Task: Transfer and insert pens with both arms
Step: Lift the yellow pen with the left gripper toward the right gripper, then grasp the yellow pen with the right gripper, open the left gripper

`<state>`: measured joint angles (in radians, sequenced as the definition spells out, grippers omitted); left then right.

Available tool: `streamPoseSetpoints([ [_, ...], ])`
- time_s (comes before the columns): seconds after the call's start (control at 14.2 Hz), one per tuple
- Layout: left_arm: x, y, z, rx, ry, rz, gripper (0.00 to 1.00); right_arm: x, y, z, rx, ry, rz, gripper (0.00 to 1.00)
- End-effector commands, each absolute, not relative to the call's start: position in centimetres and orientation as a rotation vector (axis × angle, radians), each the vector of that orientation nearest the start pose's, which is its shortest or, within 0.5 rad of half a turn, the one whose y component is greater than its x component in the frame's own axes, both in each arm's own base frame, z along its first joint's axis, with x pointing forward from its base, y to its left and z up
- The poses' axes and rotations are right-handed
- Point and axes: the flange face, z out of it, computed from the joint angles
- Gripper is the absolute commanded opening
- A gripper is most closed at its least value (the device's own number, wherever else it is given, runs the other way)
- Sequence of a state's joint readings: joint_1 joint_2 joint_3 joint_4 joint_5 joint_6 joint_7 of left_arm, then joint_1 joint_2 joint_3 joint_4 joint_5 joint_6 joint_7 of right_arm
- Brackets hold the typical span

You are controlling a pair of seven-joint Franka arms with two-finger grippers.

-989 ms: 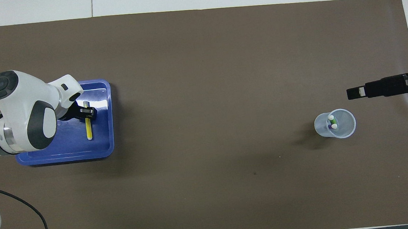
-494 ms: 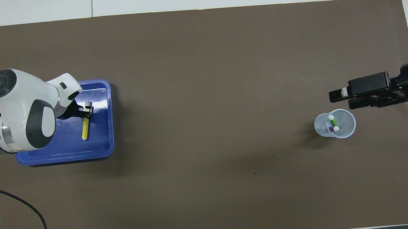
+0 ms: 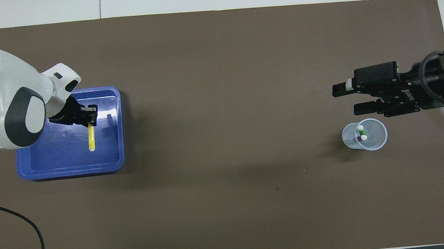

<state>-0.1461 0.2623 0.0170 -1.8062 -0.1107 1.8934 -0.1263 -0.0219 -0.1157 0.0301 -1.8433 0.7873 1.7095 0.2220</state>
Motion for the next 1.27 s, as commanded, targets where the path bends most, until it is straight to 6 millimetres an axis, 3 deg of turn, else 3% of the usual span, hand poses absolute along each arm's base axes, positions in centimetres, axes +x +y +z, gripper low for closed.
streamPoseSetpoints([
  [0.0, 58.6, -12.0, 44.8, -3.238, -0.4, 0.38, 0.0, 52.2, 10.6, 59.6, -2.311, 0.454, 0.13, 1.0],
  [0.14, 57.4, -14.7, 48.2, -3.206, -0.789, 0.453, 0.0, 52.0, 12.3, 59.8, -2.306, 0.479, 0.136, 1.0],
  [0.56, 51.3, -24.9, 55.6, -2.903, -1.687, 0.711, 0.0, 51.9, 12.5, 59.4, -2.216, 0.589, 0.17, 1.0],
  [0.85, 48.6, -30.8, 56.8, -2.589, -2.098, 0.899, 0.0, 51.8, 14.4, 59.6, -2.151, 0.677, 0.198, 1.0],
  [0.92, 48.0, -32.2, 56.6, -2.499, -2.213, 0.955, 0.0, 51.6, 15.7, 59.6, -2.15, 0.681, 0.195, 1.0],
  [1.2, 44.7, -34.8, 55.5, -2.324, -2.38, 1.105, 0.0, 50.0, 18.5, 58.9, -2.179, 0.638, 0.212, 1.0],
])
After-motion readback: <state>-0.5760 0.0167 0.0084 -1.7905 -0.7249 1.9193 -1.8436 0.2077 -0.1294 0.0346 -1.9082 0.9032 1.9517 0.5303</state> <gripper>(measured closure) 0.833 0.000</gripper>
